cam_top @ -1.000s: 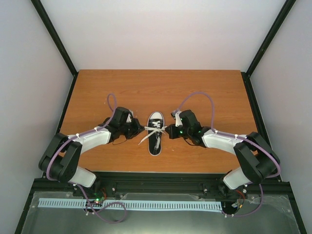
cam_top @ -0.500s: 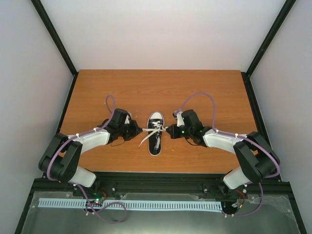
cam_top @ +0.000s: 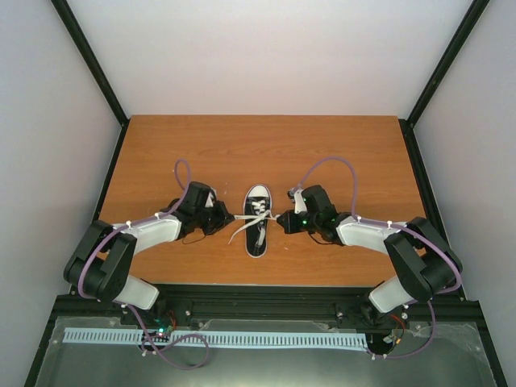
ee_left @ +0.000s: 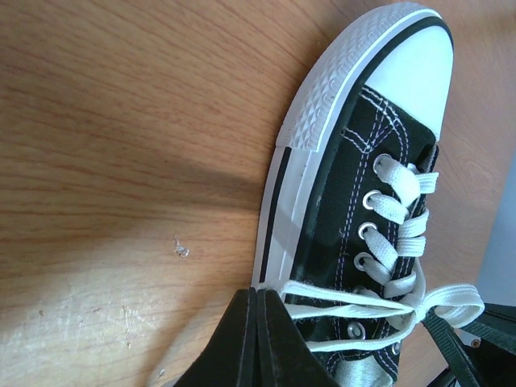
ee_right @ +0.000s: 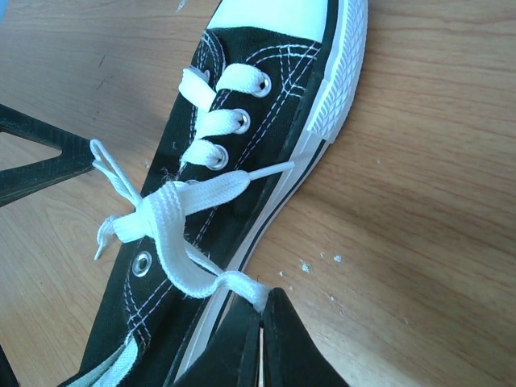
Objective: Tie the shoes
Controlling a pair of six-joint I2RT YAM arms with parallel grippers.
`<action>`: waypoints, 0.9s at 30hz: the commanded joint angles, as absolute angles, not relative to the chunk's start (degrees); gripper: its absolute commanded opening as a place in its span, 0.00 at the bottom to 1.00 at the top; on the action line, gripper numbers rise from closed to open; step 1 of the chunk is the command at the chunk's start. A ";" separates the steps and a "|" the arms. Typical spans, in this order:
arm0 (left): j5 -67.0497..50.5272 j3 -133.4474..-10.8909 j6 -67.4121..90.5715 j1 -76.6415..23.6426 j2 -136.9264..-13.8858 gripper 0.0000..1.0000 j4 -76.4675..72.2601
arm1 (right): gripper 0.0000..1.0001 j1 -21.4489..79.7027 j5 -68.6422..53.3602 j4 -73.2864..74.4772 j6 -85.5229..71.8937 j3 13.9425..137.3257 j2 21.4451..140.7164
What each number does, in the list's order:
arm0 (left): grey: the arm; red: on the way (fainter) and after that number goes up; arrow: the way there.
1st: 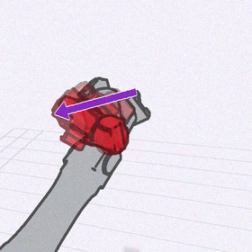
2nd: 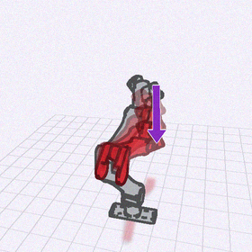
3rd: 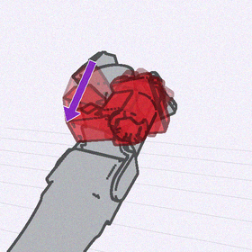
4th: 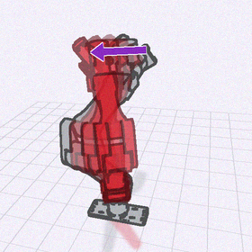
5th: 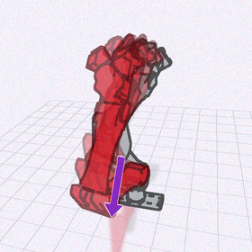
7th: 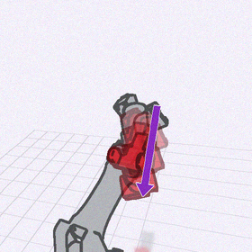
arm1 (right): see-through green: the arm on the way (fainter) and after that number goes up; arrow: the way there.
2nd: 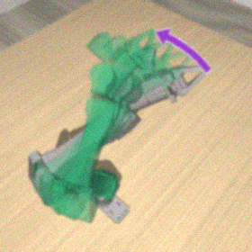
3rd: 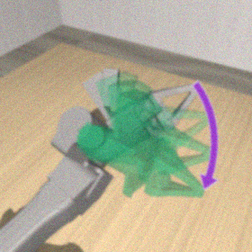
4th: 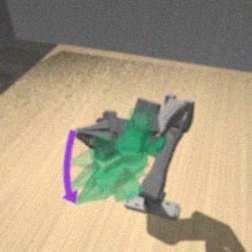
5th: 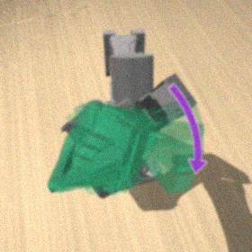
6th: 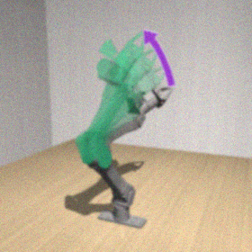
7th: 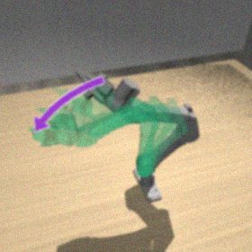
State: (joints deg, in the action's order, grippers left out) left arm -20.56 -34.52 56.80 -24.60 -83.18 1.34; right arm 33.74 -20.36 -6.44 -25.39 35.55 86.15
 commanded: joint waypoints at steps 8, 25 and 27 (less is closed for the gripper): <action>-16.91 -35.29 46.06 -23.11 -74.45 0.47 3.45 | 0.57 32.61 -19.10 -1.53 -21.80 34.99 78.14; -15.49 -42.50 27.87 -7.35 -68.34 1.00 8.43 | 1.00 6.43 -15.90 10.90 -15.94 44.94 68.88; -21.04 -38.12 29.64 2.91 -66.54 1.00 4.18 | 1.00 -1.33 -15.87 8.70 -17.40 41.34 66.06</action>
State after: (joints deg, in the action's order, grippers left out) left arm -14.70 -44.14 29.26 -11.77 -68.66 11.00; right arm 10.39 -15.73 10.20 -16.56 46.48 70.50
